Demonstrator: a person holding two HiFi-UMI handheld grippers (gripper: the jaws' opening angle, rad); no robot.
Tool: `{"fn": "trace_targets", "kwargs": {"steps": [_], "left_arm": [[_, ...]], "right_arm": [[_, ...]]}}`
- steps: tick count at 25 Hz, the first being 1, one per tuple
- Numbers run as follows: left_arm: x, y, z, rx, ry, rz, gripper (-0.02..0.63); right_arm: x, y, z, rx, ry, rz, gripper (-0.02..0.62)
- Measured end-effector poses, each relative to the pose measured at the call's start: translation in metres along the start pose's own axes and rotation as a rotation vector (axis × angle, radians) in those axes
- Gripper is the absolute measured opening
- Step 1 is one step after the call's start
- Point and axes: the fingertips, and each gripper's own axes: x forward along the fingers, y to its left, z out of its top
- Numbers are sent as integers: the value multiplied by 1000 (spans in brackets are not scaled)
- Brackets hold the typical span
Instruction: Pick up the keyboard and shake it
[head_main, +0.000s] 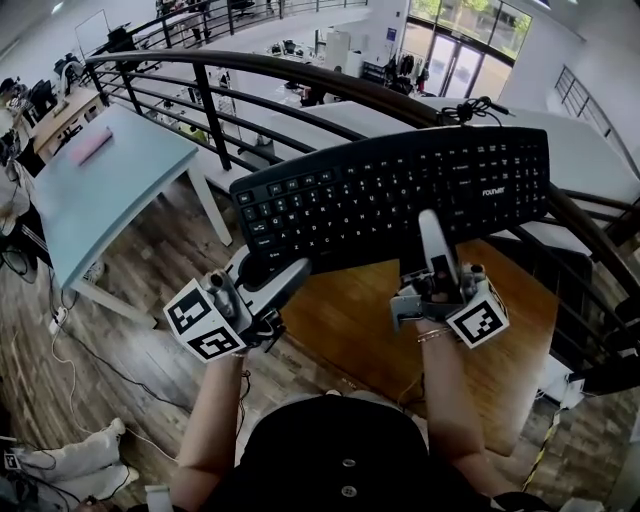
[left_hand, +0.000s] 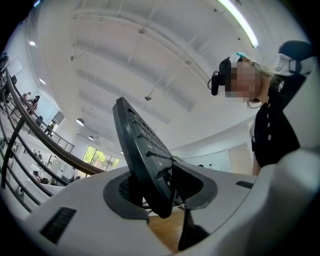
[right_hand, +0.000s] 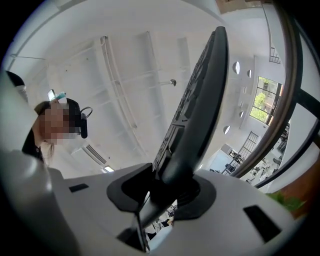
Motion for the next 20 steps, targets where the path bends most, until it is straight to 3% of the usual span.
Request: {"fn": "trace_targets", "kwargs": {"steps": [9,20], "left_arm": [[7,0,-2,15,-25,-17,160],[6,3,-8,-13,-31,-14,158]], "right_arm": [[4,1,8,-21,29,48,127],[0,-3,5,-14,52,24,124]]}}
